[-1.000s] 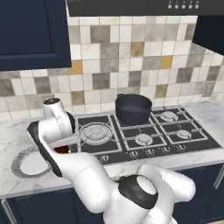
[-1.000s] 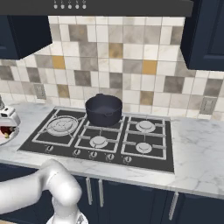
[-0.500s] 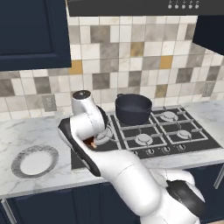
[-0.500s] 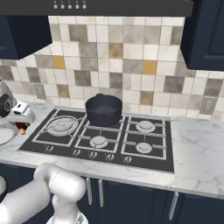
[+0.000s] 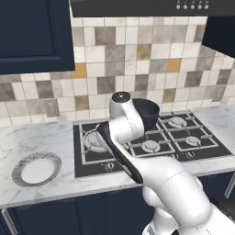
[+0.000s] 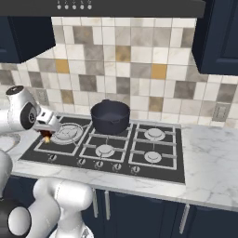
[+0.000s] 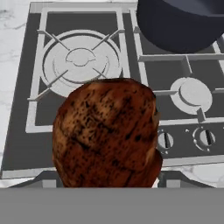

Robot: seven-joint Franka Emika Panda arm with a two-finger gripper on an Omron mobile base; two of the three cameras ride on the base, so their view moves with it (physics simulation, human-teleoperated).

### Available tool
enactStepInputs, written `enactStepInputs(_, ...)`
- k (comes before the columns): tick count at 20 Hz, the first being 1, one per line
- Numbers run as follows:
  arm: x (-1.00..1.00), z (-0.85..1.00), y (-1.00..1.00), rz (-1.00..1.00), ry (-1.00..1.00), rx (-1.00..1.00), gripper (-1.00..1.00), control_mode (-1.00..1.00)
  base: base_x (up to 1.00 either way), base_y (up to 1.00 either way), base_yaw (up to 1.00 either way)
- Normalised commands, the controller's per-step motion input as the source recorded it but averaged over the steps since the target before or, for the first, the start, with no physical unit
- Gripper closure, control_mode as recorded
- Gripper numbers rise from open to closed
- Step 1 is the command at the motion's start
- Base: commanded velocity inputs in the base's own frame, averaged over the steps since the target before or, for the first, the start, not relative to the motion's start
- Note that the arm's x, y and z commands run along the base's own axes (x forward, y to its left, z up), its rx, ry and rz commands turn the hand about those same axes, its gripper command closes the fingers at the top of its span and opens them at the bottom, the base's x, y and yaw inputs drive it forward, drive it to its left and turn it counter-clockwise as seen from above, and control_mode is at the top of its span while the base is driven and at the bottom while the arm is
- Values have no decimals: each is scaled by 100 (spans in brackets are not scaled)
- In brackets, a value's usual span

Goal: Retrieve the frozen meat and place it in the pot on a burner. Then turn the burner on.

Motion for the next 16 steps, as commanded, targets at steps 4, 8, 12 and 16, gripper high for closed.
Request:
enactStepInputs(4,24,48,-91,-12,0,0,100,-100,0,0,0)
enactStepInputs(8,45,62,-74,-4,0,0,100,-100,0,0,0)
enactStepInputs(12,86,45,-59,-6,4,0,100,-100,0,0,0)
enactStepInputs(16,75,44,-50,-9,16,-6,100,-100,0,0,0)
